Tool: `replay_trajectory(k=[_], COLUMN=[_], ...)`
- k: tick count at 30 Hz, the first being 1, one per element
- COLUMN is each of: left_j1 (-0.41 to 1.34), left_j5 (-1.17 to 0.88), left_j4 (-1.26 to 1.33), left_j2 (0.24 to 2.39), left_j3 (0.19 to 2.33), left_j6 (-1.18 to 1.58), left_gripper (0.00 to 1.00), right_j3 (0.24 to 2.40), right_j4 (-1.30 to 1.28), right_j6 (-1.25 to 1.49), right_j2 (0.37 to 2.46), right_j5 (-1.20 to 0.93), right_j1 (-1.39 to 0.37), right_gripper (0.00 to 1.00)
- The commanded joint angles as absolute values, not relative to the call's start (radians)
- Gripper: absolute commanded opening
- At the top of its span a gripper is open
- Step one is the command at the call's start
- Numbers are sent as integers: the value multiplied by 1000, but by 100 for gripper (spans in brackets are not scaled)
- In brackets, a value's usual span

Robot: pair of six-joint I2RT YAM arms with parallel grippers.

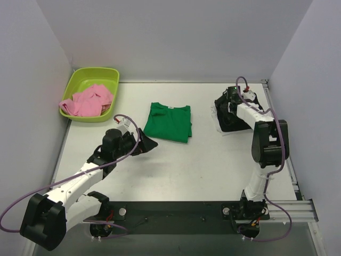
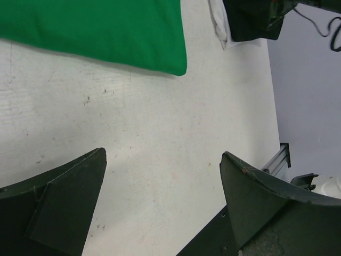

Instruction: Fold and stack the t-shirts

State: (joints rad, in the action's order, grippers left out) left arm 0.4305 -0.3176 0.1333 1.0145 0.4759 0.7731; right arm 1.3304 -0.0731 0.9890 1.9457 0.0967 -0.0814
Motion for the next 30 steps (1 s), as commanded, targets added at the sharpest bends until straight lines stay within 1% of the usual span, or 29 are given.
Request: replay_trajectory(k=[1, 3, 5, 6, 8, 11, 14, 16, 18, 19, 22, 30], left_j1=[425, 423, 420, 420, 419, 416, 413, 410, 403, 400, 396, 356], left_j5=[-282, -238, -216, -212, -186, -161, -132, -124, -114, -110, -80, -80], left_j4=[9, -67, -80, -87, -98, -88, -52, -19, -15, 23, 28, 34], left_j2=[988, 999, 1012, 1034, 1064, 1132, 1215, 1294, 1368, 1388, 1465, 1640], left_j3=[543, 561, 577, 581, 606, 624, 638, 661, 693, 702, 764, 920], left_j6=[742, 724, 715, 710, 707, 712, 718, 727, 729, 727, 701, 667], left_gripper=[97, 97, 97, 98, 97, 97, 97, 95, 93, 93, 93, 92], right_j3=[1325, 1333, 1332, 1324, 1281, 1198, 1157, 1146, 1115, 1103, 1049, 967], right_j4=[-115, -117, -144, -144, -141, -92, -77, -83, -81, -74, -55, -51], right_j6=[760, 659, 628, 615, 607, 591, 562, 554, 549, 545, 537, 528], right_j2=[1772, 1729, 1695, 1683, 1645, 1583, 1537, 1510, 1485, 1456, 1401, 1338], right_j5=[256, 244, 236, 195, 175, 123, 95, 91, 78, 78, 75, 57], right_j1=[-161, -208, -235, -254, -276, -319, -363, -391, -402, -409, -417, -445], right_gripper=[100, 100, 100, 100, 100, 100, 100, 100, 100, 100, 100, 100])
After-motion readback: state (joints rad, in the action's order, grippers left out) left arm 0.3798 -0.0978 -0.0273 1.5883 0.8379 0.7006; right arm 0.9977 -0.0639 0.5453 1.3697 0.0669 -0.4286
